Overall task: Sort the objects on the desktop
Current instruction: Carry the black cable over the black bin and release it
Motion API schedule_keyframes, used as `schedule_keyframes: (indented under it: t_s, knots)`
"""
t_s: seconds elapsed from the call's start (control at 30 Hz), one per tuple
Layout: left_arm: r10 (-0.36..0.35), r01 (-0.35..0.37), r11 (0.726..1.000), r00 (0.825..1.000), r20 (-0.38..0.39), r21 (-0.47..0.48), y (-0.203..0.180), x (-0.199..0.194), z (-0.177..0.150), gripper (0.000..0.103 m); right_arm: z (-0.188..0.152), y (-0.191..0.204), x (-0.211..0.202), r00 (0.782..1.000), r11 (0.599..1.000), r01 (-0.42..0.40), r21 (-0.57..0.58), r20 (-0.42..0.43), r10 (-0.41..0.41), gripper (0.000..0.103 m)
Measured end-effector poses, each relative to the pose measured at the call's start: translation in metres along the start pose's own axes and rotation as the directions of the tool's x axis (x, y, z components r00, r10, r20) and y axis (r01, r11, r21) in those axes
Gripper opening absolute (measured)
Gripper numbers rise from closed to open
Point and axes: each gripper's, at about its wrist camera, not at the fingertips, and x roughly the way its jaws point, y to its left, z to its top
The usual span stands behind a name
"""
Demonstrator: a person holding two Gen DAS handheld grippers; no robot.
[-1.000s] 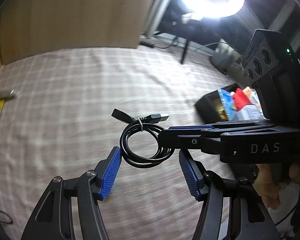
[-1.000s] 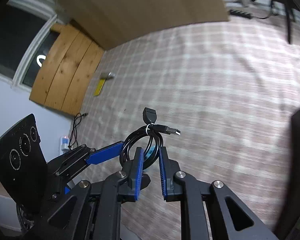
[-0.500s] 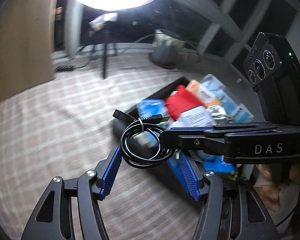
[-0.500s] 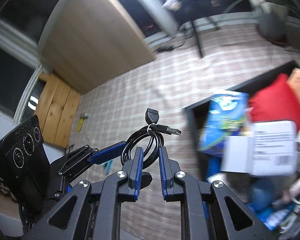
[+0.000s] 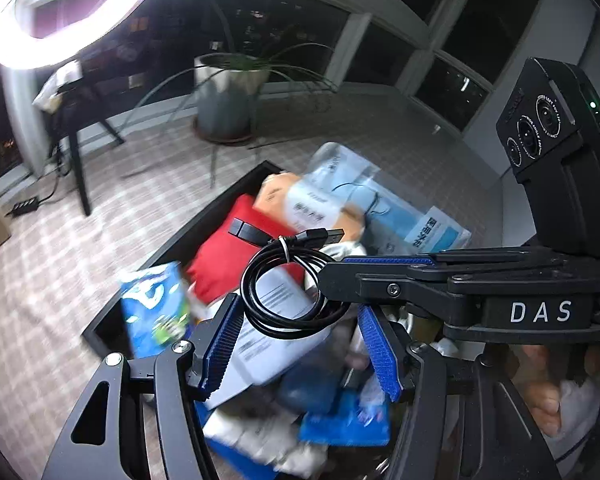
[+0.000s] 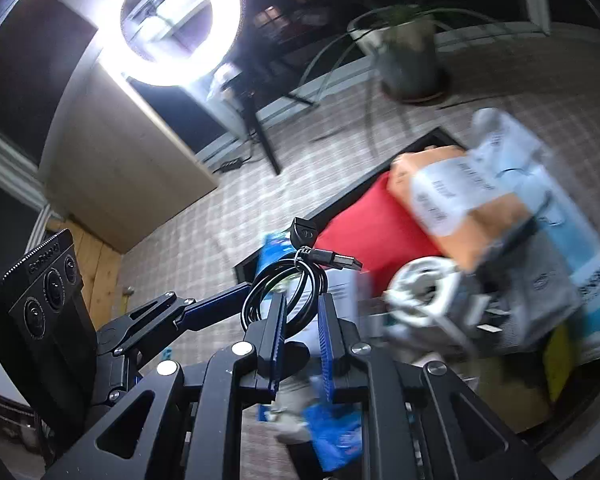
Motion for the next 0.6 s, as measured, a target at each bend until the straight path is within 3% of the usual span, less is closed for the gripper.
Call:
schedule_keyframes:
  t_s: [0.23, 0.37, 0.6]
  knots:
    - [-0.007, 0.007, 0.999, 1.000, -0.006, 0.041, -0.021, 0.020, 0.016, 0.064, 0.008, -0.026, -0.015, 0.999, 0.999, 0.029, 0.022, 0.029, -0.029, 0.017]
    - [0.023, -0.024, 0.997, 1.000, 0.002, 0.072, -0.023, 0.017, 0.014, 0.065, 0.009, -0.030, -0.015, 0.995, 0.996, 0.086, 0.023, 0.046, -0.087, 0.036]
    - [0.059, -0.059, 0.998, 0.998, -0.003, 0.029, 0.001, -0.005, 0.000, 0.065, 0.005, -0.022, -0.012, 0.995, 0.996, 0.086, 0.012, 0.045, -0.086, 0.039]
